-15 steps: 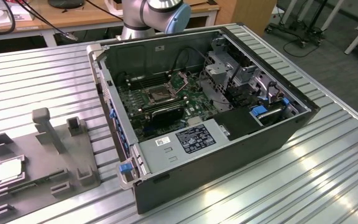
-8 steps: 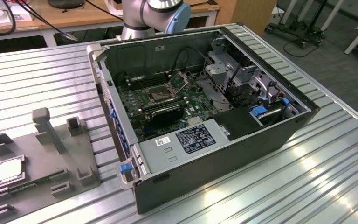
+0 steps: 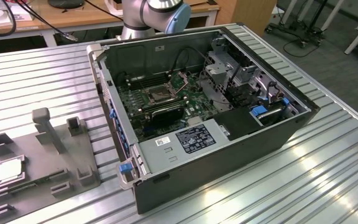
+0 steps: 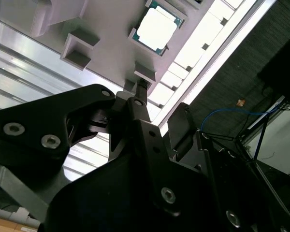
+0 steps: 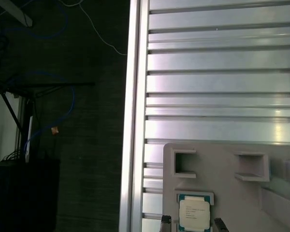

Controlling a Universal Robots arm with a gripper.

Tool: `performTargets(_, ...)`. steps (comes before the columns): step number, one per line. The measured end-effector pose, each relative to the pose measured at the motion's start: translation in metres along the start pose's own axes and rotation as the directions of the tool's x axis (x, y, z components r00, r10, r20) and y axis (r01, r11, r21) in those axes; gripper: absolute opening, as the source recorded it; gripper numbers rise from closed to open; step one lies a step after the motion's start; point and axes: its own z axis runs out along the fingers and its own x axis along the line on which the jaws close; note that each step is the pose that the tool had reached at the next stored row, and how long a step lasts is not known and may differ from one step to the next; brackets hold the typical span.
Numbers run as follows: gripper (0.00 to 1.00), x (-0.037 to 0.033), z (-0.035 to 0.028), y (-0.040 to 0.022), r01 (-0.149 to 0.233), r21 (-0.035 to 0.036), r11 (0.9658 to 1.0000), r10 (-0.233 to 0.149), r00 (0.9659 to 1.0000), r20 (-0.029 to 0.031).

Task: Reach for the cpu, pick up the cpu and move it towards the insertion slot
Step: 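Pick up the cpu and move it towards the insertion slot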

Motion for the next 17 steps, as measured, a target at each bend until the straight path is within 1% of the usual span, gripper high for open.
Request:
performTargets(7, 0.45, 0.0000, 0.0019, -0.0001, 0.000, -0.0001, 1.0000, 0.000, 1.0000, 0.0003)
performTargets(8, 0.45, 0.0000, 0.0045, -0.0002, 0.000, 0.0000, 1.0000, 0.000, 1.0000, 0.0000)
performTargets(12, 0.45, 0.0001, 0.0093, -0.0011, 0.000, 0.0000, 1.0000, 0.000, 1.0000, 0.0000)
performTargets(13, 0.45, 0.0004, 0.0221, -0.0066, 0.000, 0.0000, 1.0000, 0.000, 1.0000, 0.0000)
performTargets(14, 0.75, 0.0004, 0.0257, -0.0094, 0.000, -0.0001, 1.0000, 0.000, 1.0000, 0.0002)
performTargets(15, 0.82, 0.0005, 0.0269, -0.0099, 0.000, 0.0000, 1.0000, 0.000, 1.0000, 0.0000)
performTargets(17, 0.82, 0.0004, 0.0272, -0.0106, 0.000, 0.0000, 1.0000, 0.000, 1.0000, 0.0001)
